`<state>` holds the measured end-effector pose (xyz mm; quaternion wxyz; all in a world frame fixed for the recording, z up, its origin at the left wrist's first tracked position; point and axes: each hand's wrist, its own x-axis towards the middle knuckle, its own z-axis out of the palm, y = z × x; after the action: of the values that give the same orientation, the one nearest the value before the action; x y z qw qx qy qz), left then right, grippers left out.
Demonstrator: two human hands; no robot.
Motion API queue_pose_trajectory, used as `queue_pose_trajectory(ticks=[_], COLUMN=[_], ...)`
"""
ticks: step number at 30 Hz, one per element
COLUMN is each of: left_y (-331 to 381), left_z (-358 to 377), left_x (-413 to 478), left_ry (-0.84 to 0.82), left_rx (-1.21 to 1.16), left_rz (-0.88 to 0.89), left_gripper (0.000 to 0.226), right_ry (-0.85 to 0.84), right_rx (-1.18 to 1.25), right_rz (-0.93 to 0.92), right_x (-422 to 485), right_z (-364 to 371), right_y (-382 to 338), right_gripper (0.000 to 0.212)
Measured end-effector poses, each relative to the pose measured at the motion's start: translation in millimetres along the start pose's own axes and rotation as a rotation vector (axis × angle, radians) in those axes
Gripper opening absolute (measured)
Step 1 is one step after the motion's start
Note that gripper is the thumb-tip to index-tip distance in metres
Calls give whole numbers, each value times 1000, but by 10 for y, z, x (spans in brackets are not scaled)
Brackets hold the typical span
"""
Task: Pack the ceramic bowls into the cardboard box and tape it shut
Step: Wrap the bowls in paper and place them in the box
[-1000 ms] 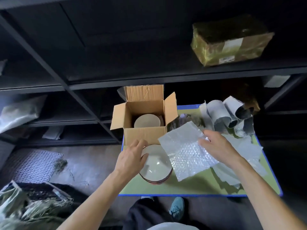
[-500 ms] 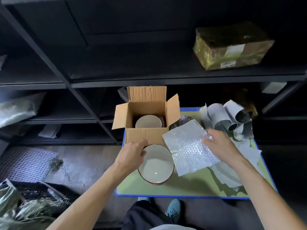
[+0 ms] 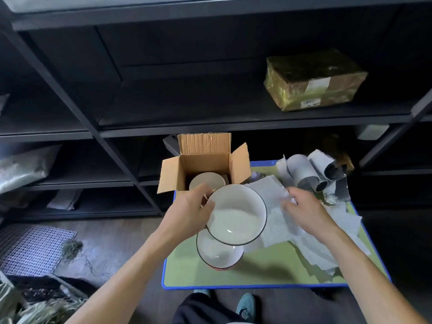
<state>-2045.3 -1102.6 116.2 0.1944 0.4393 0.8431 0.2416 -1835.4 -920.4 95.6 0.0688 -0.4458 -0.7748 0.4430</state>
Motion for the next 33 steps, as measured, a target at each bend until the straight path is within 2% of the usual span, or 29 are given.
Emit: queue_pose_trajectory(ticks=[3,5,11,13,15,17,19,21,23,26,29,31,33], left_y=[162,254,356,365,376,392,409,412,401,318,216,152,116], left_z=[-16,-9,24,27,39,64,95,136,174,189,161,141,109], left_x=[30,29,-26,-39,-53,-66,-80,-86,-91,-94,-109,-108,-115], left_ry=[-26,-41,-53,-60,-61,-57,-48,-40,-27,-69,-199,-236,-223], left_rx=[-65,-98,-130,-146,-162,-184,-217,-257,-308,-346,-633,-821,-880], left_rz=[0,5,-17,-26,-36,-50,-58,-62,-104,-247,-332,-315,-310], left_gripper=[4,4,4,3,3,3,4,7,19,54,86,92,93], right_ry=[-43,-91,-206,-280,-363,-410,-356,-295,-301,-306,-352,-374,-392], right_rx=[90,240,670,766,817,792,703,672,649,637,634,644,641], right_rz=[-7,10,114,148,139,106,118,145,137,117,77,74,67], right_x=[-63,-119,-227,-267,-313,-354,-378,-370,-355,-331,-300,-283,-256], right_z=[87,127,123,85,45,19,5,-7,-28,-56,-68,-52,-15], right_y=[-47,-89,-166,-172,-167,-172,-184,-151,-125,-129,-187,-257,-304], right_gripper=[8,11,28,41,50,43,27,24,30,29,29,32,32])
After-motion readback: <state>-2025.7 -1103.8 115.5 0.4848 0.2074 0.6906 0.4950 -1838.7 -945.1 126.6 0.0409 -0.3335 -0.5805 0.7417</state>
